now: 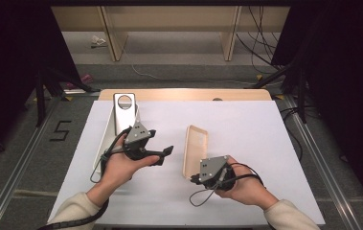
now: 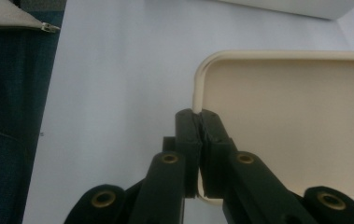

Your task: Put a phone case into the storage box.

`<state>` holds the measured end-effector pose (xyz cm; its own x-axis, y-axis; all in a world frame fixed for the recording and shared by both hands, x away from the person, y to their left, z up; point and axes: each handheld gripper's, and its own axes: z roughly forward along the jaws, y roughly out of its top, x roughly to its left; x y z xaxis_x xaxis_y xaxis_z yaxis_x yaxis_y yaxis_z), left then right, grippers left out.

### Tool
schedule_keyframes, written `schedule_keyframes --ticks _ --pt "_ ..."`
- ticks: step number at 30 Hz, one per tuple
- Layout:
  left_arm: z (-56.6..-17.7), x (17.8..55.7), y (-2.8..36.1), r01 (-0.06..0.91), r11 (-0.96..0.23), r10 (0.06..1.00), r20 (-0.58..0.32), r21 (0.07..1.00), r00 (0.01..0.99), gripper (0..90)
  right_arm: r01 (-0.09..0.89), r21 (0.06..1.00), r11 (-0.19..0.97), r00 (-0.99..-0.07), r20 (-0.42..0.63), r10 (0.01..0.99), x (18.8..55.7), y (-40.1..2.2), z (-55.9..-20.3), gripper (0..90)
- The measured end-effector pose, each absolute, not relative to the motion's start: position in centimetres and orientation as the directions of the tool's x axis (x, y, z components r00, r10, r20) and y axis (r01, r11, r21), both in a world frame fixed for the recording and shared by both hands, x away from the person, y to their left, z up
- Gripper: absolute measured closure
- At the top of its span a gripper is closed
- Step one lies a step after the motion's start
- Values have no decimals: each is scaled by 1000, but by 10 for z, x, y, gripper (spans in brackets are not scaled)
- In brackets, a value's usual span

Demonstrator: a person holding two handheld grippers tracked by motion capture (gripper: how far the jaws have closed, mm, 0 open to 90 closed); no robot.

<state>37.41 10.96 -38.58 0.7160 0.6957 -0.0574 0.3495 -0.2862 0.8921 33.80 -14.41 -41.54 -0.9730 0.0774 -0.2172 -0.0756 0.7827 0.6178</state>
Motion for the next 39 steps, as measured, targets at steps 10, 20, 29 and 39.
schedule_keyframes --ticks 10,20,29,39 --pt "-387 393 82 399 -288 656 -124 871 744 226 -86 626 775 -973 -221 70 335 -139 -414 881" --pt "-389 407 62 415 -316 657 -118 854 744 284 -100 629 771 -970 -233 64 334 -136 -411 881" --pt "-391 417 55 447 -307 677 -137 840 723 382 -115 630 768 -967 -248 59 333 -133 -410 881" --pt "-390 424 56 488 -266 703 -180 831 688 585 -130 631 765 -967 -250 42 332 -132 -409 881"
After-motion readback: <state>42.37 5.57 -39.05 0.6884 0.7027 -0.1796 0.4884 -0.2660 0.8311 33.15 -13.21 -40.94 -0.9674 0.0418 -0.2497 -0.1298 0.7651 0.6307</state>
